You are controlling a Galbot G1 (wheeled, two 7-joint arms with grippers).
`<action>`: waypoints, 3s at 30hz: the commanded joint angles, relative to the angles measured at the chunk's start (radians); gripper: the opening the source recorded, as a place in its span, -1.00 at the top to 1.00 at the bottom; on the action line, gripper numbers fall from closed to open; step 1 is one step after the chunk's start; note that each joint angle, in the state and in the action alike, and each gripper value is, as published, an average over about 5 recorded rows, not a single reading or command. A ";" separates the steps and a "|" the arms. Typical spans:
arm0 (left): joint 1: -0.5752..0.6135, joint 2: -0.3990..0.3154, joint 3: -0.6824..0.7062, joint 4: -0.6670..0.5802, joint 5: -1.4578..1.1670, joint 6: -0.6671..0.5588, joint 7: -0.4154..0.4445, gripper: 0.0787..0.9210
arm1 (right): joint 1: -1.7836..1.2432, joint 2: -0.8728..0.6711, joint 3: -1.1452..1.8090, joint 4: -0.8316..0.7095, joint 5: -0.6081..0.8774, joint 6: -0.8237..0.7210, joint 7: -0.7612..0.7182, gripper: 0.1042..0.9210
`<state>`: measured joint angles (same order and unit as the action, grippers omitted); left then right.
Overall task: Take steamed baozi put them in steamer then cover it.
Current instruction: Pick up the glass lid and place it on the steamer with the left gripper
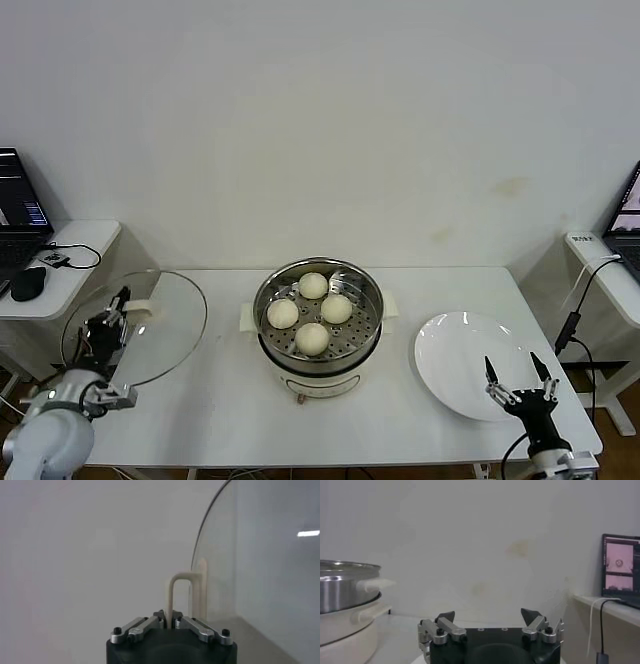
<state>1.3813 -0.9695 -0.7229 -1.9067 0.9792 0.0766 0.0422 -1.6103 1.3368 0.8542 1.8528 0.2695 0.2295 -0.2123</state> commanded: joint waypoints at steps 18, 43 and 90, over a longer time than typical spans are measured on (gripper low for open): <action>-0.546 -0.111 0.721 -0.043 0.085 0.318 0.250 0.83 | 0.000 0.122 -0.026 -0.018 -0.307 0.037 0.023 -0.76; -0.546 -0.422 0.766 0.121 0.376 0.326 0.320 0.83 | 0.008 0.133 -0.037 -0.042 -0.333 0.058 0.023 -0.76; -0.373 -0.408 0.690 0.012 0.398 0.274 0.271 0.34 | -0.001 0.122 -0.054 -0.050 -0.335 0.072 0.017 -0.76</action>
<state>0.9587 -1.3999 -0.0318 -1.8142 1.3858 0.3544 0.3177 -1.6104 1.4581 0.8003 1.8015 -0.0653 0.3017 -0.1951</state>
